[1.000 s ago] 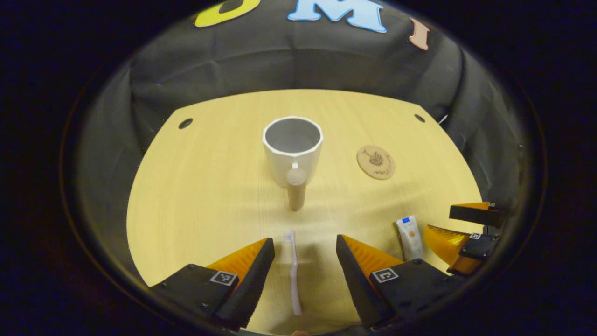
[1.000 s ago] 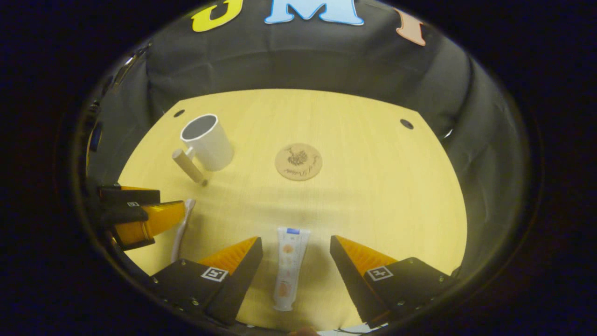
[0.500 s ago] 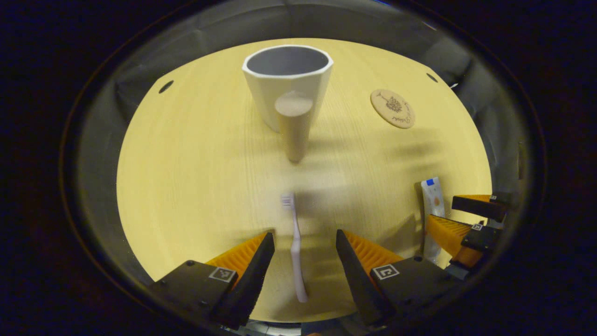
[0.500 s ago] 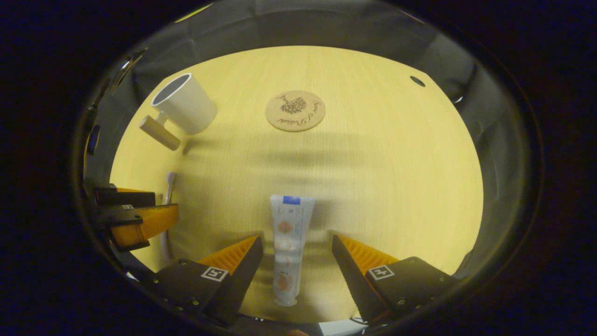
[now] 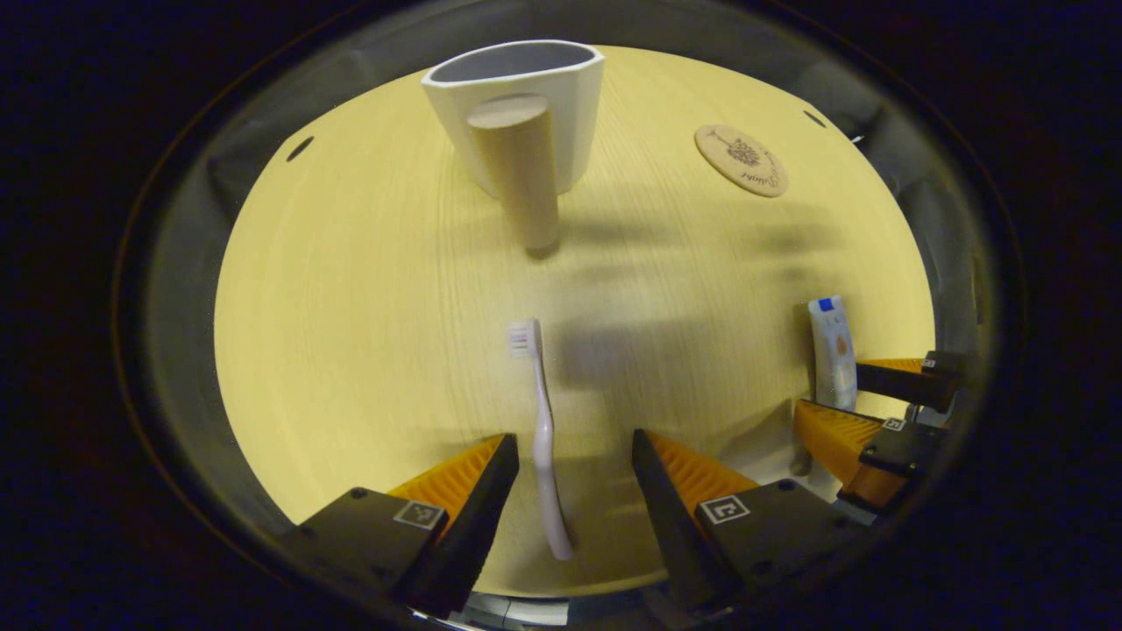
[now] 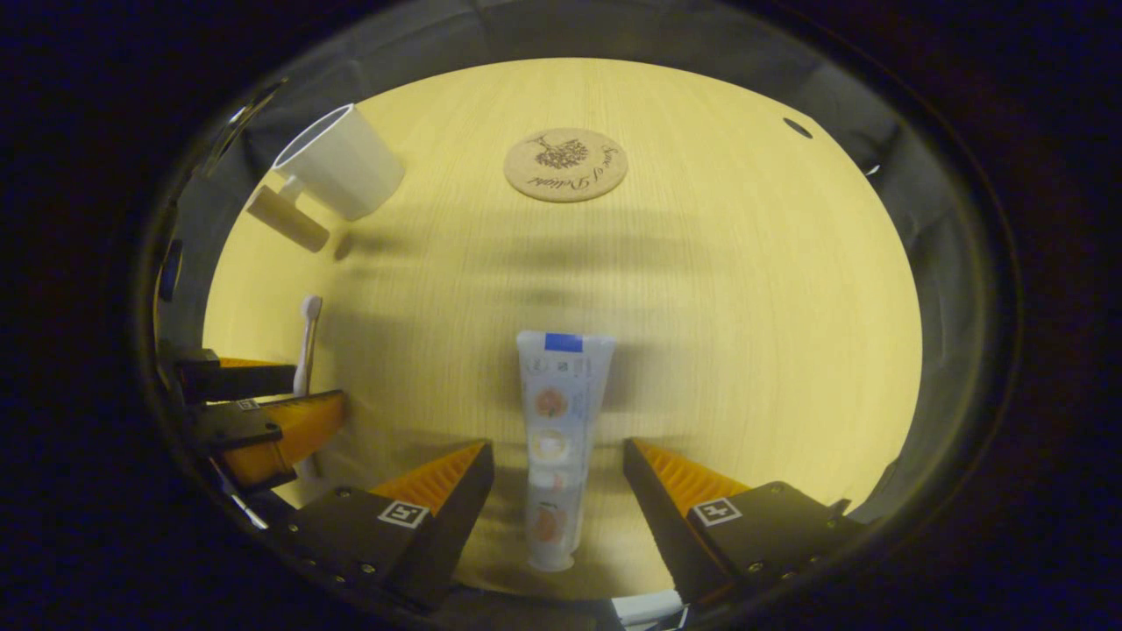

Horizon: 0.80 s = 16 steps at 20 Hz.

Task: Put the toothbrush and toothpaste on the desktop into the cup, then pick up the cup and place it on the coaster on the desktop.

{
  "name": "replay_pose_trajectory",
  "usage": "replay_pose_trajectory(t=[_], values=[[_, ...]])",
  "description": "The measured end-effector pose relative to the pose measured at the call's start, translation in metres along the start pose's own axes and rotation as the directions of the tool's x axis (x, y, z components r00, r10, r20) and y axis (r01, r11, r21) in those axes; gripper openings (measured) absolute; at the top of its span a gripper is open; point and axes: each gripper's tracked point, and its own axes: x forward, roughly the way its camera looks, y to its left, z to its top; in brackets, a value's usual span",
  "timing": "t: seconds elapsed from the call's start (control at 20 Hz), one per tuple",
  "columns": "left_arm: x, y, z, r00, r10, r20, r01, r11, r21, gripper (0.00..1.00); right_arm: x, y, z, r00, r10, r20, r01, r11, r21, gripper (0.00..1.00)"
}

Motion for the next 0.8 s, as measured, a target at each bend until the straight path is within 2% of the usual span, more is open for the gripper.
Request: replay_pose_trajectory(t=[0.05,0.15,0.3,0.35,0.4,0.45,0.5,0.55,0.6,0.65,0.7,0.75,0.8], values=[[0.000,0.000,0.000,1.000,0.003,0.002,-0.003,1.000,0.001,0.80,-0.001,0.001,-0.001,1.000,-0.002,-0.001,0.002,1.000,0.001,0.93],[0.000,0.000,0.001,1.000,0.006,-0.002,-0.006,1.000,-0.004,0.86,-0.001,0.000,0.000,1.000,-0.013,-0.001,0.013,1.000,-0.005,0.89],[-0.001,0.002,-0.002,1.000,0.006,-0.007,-0.006,1.000,-0.022,0.57,-0.001,-0.003,-0.002,0.999,-0.032,-0.012,0.032,0.999,-0.011,0.80],[0.000,0.003,-0.004,1.000,0.005,-0.007,-0.005,0.999,-0.036,0.57,0.000,-0.004,-0.003,0.999,-0.038,-0.014,0.038,0.999,-0.015,0.72],[-0.001,0.004,-0.005,1.000,0.003,-0.007,-0.004,0.999,-0.044,0.45,0.000,-0.005,-0.003,0.999,-0.045,-0.011,0.045,0.999,-0.017,0.63],[-0.001,0.005,-0.006,1.000,0.000,-0.007,0.000,0.999,-0.042,0.44,0.000,-0.005,-0.004,0.999,-0.045,-0.013,0.044,0.999,-0.017,0.61],[-0.001,0.009,-0.006,1.000,0.018,0.000,-0.018,0.999,-0.033,0.39,0.000,-0.005,-0.003,0.999,-0.045,-0.015,0.045,0.999,-0.024,0.61],[-0.001,0.010,-0.007,1.000,0.009,0.002,-0.009,0.998,-0.058,0.27,0.000,-0.005,-0.002,0.999,-0.046,-0.011,0.045,0.998,-0.031,0.61],[-0.003,0.011,-0.005,1.000,0.007,0.006,-0.006,0.999,-0.052,0.14,-0.005,-0.005,-0.002,0.999,-0.050,-0.007,0.049,0.999,-0.010,0.49],[-0.003,0.010,-0.006,1.000,0.001,0.007,-0.001,0.999,-0.042,0.17,0.001,-0.004,-0.004,0.999,-0.042,-0.015,0.042,0.999,-0.011,0.37],[-0.004,0.010,-0.003,1.000,-0.004,0.013,0.005,0.999,-0.044,0.17,0.000,-0.007,-0.003,0.999,-0.053,-0.007,0.052,0.998,-0.020,0.41],[-0.004,0.009,-0.005,1.000,-0.011,0.017,0.012,0.999,-0.031,0.13,0.000,-0.004,-0.001,0.999,-0.047,0.006,0.047,0.999,0.007,0.40],[-0.005,0.010,-0.005,1.000,-0.012,0.023,0.012,1.000,-0.016,0.14,-0.003,-0.001,-0.003,1.000,-0.022,-0.004,0.022,1.000,0.016,0.32]])
